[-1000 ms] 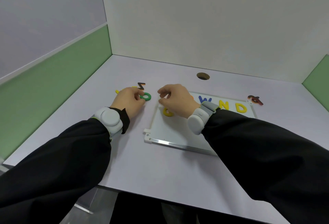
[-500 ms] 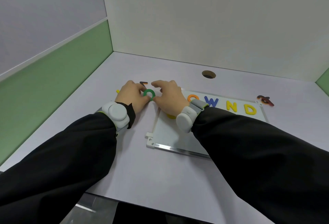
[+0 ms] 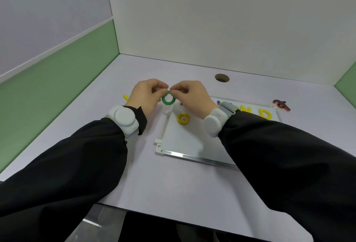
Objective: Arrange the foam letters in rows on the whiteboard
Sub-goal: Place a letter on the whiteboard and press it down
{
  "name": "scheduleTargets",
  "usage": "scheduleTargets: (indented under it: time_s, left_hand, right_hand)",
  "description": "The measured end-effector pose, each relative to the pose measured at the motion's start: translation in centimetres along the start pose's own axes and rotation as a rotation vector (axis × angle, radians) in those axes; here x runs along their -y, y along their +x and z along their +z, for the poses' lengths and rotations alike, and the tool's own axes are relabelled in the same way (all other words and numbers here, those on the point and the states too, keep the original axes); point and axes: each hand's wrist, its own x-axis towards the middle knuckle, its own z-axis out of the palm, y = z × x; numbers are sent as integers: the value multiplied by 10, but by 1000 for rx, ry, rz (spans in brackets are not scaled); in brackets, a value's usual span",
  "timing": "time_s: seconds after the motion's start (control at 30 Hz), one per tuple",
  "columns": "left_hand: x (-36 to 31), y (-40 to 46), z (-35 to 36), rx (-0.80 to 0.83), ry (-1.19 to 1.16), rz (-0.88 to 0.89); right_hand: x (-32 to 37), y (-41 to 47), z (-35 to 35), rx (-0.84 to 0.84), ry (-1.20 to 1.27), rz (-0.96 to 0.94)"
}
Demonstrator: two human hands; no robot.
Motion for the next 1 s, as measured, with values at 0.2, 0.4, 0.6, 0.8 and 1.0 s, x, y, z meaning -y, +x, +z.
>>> scheduleTargets:
  time_s: [0.2,0.4,0.6,0.8,1.0]
  left_hand:
    - [-17,-11,12,60,5,36]
    - [-26,-26,29,113,86,75]
    - [-32,-37,45,188,113,88]
    - [-39,-52,56,230,367,239]
    - [-45,-75,62,300,731,401]
  right_hand:
    - [-1,-16,-29,21,-36,-9]
    - [-11,-33,-50,-31,-88,21]
    - [-26,-50,-65,-26,-122,56]
    - [-44,-64,-74,-20,-182,107]
    - [-47,-71,-75,10,-210,119]
